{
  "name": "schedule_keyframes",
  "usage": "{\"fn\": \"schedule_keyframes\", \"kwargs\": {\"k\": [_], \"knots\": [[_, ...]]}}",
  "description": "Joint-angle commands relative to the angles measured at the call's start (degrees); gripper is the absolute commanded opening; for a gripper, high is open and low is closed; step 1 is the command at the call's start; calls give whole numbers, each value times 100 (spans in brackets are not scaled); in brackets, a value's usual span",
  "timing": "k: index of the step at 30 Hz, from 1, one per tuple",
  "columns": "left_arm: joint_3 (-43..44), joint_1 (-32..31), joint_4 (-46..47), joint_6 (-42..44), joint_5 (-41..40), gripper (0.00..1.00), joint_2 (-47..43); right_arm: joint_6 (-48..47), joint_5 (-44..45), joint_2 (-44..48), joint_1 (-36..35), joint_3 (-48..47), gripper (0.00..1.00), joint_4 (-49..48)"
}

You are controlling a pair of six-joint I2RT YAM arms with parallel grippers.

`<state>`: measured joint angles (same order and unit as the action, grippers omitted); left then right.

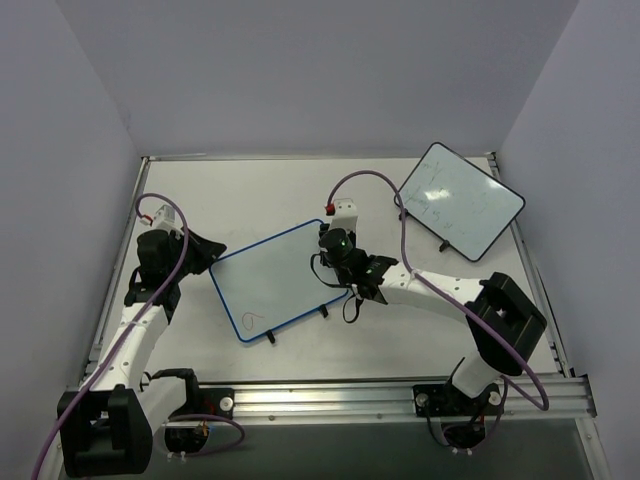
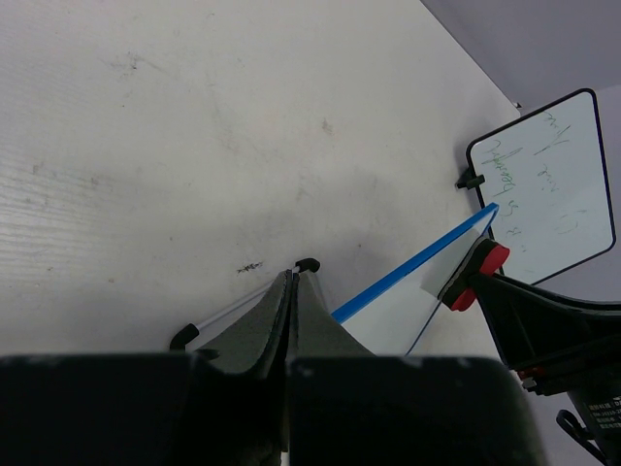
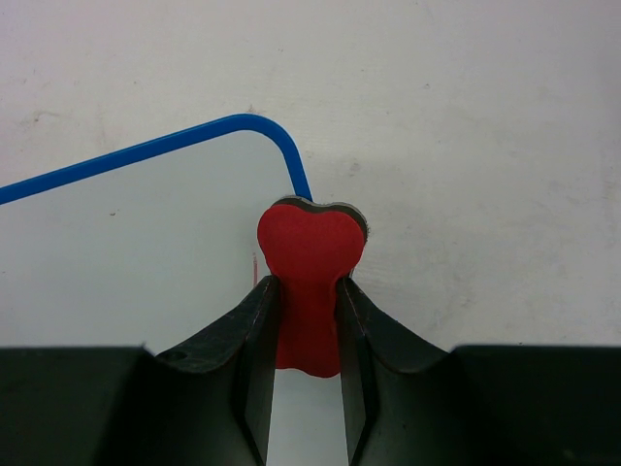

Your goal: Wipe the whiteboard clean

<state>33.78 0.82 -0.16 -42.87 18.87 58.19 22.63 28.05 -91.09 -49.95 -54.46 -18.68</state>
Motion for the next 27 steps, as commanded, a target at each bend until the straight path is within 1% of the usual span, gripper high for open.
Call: {"fn": "schedule_keyframes", "kwargs": {"k": [1, 3, 6, 12, 16, 19, 24, 27], "knots": [[67, -20, 227, 42, 38, 2, -45, 48, -10, 126, -67, 172, 0, -100], [59, -20, 227, 51, 29, 2, -54, 83, -37, 127, -111, 233, 0, -127], [59, -196, 245, 33, 37, 2, -36, 145, 7, 126, -286, 304, 0, -154], [50, -205, 271, 24, 29, 2, -36, 329, 376, 144, -857, 471, 0, -128], [50, -205, 280, 25, 37, 2, -19, 426, 455, 223, -955, 568, 0, -127], [50, -205, 298, 7, 55, 2, -19, 356, 491, 206, -815, 515, 0, -75], [67, -205, 236, 42, 29, 2, -36, 198, 148, 241, -218, 427, 0, -83], [85, -205, 227, 60, 11, 2, -27, 110, 87, 285, 28, 331, 0, -48]]}}
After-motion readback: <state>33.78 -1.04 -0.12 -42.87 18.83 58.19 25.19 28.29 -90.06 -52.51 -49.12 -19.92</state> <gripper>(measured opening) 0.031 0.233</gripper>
